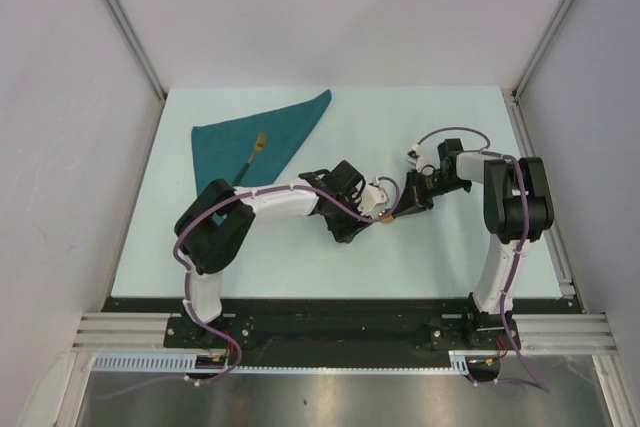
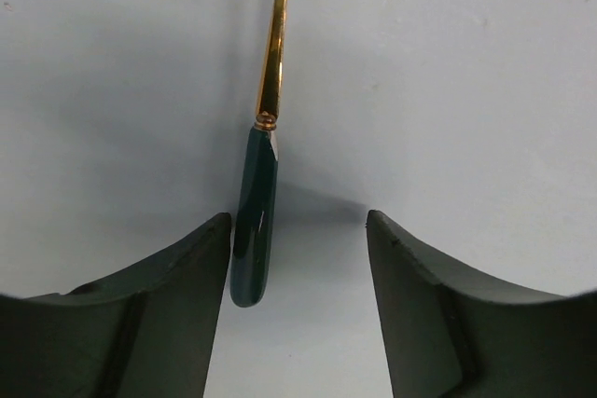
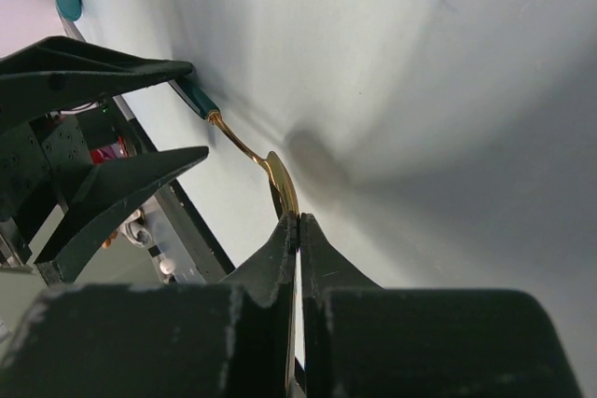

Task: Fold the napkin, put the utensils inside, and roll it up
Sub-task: Pass the utensil from the right arm to the left

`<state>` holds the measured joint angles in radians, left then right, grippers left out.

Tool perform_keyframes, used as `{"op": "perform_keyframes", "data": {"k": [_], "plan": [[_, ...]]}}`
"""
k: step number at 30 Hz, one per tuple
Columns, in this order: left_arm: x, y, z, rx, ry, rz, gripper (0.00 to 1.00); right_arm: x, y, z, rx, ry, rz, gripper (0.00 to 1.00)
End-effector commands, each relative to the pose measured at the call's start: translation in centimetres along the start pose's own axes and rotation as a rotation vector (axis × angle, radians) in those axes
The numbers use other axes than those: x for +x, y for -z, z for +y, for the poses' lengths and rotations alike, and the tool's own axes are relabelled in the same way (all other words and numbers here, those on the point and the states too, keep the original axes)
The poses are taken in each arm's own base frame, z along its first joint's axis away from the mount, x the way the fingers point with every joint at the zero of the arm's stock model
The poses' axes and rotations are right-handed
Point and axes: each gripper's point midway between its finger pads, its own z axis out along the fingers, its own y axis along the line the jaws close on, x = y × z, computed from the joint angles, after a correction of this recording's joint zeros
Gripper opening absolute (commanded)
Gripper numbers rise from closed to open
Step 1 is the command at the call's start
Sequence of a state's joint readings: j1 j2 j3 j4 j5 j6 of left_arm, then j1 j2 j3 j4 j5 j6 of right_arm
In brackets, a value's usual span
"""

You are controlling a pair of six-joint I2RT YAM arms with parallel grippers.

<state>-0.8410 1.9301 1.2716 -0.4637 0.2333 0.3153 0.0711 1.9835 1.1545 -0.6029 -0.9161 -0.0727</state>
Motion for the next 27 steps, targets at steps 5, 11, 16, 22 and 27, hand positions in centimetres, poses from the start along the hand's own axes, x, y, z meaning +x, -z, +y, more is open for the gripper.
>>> {"op": "perform_keyframes", "data": {"k": [5, 11, 16, 22, 27], "plan": [[1.7, -1.1, 0.4, -0.054, -0.02, 0.054, 0.49, -0.8, 0.2, 0.5, -0.006, 0.026, -0.006, 0.0], [2.4, -1.7, -0.1, -0.04, -0.029, 0.081, 0.24, -1.1, 0.5, 0.8, -0.004, 0.029, -0.018, 0.0], [2.7, -2.2, -0.8, -0.02, -0.027, 0.096, 0.0, -1.9, 1.4, 1.6, -0.005, 0.036, -0.054, 0.01], [2.6, -2.3, -0.7, -0.04, 0.011, 0.09, 0.0, -2.9, 3.1, 2.8, -0.005, 0.058, -0.12, 0.35], [0.6, -0.9, 1.1, -0.088, 0.079, 0.005, 0.0, -4.6, 5.9, 4.6, 0.002, 0.084, -0.229, 0.57]]}}
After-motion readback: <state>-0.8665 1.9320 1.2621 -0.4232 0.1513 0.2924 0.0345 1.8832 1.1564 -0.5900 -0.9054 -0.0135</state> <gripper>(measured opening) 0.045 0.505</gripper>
